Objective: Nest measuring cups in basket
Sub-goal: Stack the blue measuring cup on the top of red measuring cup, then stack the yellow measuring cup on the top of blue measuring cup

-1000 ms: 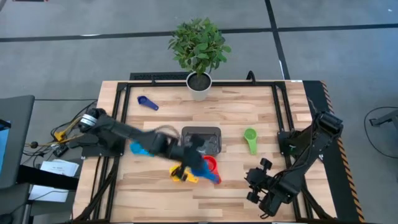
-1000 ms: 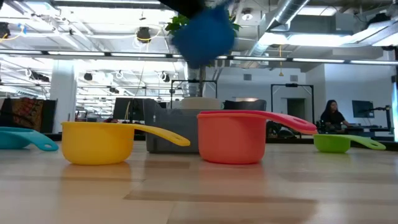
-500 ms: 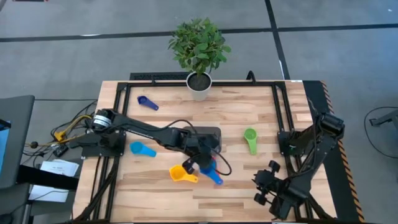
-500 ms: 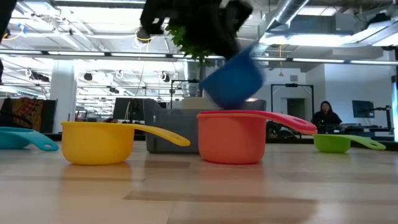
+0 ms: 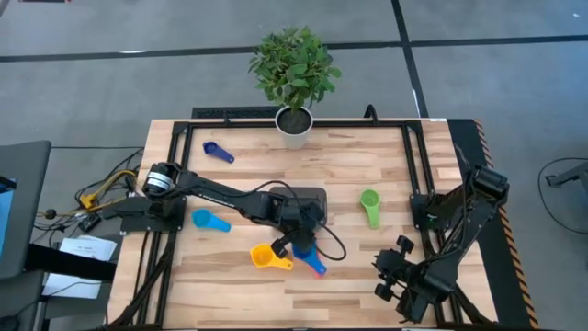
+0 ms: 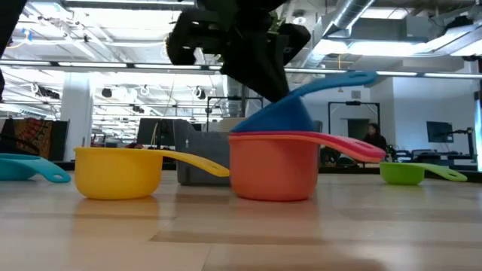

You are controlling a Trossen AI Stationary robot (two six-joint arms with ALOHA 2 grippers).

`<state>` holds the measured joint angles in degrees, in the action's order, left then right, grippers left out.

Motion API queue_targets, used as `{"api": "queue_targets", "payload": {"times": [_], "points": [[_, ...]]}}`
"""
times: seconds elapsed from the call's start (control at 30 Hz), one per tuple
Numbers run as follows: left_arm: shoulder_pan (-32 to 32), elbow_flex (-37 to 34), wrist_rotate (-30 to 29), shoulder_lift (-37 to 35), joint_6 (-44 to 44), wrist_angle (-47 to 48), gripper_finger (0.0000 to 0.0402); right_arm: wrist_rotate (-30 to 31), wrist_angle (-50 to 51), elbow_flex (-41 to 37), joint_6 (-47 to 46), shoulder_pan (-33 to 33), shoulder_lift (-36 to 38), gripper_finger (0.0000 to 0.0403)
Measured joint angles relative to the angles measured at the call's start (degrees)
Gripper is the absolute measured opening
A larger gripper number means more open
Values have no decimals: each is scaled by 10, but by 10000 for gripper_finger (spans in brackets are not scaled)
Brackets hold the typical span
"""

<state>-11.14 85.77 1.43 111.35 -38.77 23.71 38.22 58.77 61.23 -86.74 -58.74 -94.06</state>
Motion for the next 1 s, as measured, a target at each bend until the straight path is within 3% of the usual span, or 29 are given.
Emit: {"api": "queue_targets", "payload": {"times": [0.3, 0.4, 0.73, 1.0], "points": [[-16, 0, 24, 0, 42, 65, 0, 3, 4, 0, -2, 2, 0, 120], [-17, 0, 22, 0, 92, 64, 4, 3, 4, 0, -2, 9, 0, 120], [-36, 0, 17, -3, 118, 68, 66, 3, 4, 0, -2, 23, 0, 120], [-59, 0, -22, -53, 192, 136, 95, 8, 2, 0, -3, 23, 0, 120]]}}
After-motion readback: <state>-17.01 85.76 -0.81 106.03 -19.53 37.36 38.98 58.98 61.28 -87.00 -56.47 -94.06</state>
